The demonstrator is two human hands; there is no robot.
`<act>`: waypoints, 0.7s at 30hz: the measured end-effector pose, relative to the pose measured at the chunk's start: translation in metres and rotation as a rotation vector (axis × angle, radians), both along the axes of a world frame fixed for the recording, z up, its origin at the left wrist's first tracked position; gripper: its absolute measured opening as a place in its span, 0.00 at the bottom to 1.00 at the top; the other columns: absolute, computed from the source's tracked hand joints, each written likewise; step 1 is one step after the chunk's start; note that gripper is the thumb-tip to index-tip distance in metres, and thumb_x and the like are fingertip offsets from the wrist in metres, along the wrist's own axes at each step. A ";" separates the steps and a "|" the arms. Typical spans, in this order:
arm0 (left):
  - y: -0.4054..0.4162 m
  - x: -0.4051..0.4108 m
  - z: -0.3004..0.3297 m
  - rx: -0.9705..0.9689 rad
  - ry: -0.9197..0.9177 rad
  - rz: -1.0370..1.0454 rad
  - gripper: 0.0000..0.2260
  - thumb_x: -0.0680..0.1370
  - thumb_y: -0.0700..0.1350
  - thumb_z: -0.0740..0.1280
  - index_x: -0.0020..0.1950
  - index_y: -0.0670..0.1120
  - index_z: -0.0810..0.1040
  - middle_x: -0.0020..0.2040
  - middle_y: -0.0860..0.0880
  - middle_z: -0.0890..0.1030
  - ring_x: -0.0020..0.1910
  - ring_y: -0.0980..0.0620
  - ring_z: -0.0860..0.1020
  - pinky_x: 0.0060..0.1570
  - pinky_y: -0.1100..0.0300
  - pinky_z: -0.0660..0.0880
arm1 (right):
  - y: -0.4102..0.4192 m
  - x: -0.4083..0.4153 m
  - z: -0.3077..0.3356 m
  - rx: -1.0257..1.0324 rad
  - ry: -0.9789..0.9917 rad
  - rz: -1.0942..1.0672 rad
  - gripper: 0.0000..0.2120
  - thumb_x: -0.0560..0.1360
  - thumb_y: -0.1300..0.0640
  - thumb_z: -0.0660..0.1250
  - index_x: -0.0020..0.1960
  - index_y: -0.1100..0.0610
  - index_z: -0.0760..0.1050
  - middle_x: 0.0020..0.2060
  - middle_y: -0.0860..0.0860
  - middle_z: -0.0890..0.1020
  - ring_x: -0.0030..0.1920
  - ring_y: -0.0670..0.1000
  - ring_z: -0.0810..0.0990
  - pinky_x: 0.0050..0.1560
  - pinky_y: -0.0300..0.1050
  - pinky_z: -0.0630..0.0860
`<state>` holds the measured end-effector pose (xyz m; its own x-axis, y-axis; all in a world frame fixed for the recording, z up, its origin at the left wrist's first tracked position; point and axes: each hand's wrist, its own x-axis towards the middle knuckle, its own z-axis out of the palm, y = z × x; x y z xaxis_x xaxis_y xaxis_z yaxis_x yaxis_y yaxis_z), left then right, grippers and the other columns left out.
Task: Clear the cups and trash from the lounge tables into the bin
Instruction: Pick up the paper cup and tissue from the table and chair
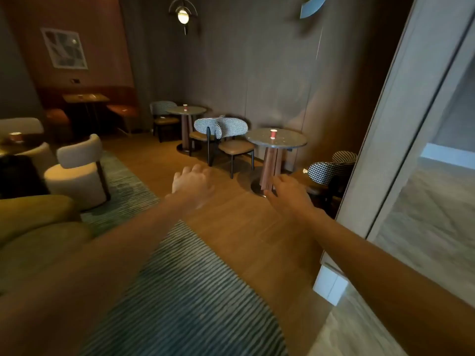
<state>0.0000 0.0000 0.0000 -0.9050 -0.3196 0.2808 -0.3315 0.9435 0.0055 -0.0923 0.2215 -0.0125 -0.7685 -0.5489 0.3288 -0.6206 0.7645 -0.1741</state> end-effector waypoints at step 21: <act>-0.188 -0.418 -0.104 0.161 -0.194 0.034 0.24 0.79 0.56 0.58 0.73 0.47 0.63 0.72 0.46 0.66 0.70 0.42 0.64 0.66 0.47 0.64 | -0.188 -0.444 -0.104 0.121 -0.243 -0.030 0.21 0.80 0.48 0.59 0.69 0.57 0.67 0.66 0.57 0.71 0.67 0.58 0.68 0.64 0.57 0.70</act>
<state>-0.4177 -0.1885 -0.1044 -0.9248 -0.3777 0.0460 -0.3729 0.9237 0.0882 -0.5365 0.0337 -0.1164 -0.8334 -0.5487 0.0662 -0.5485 0.8065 -0.2209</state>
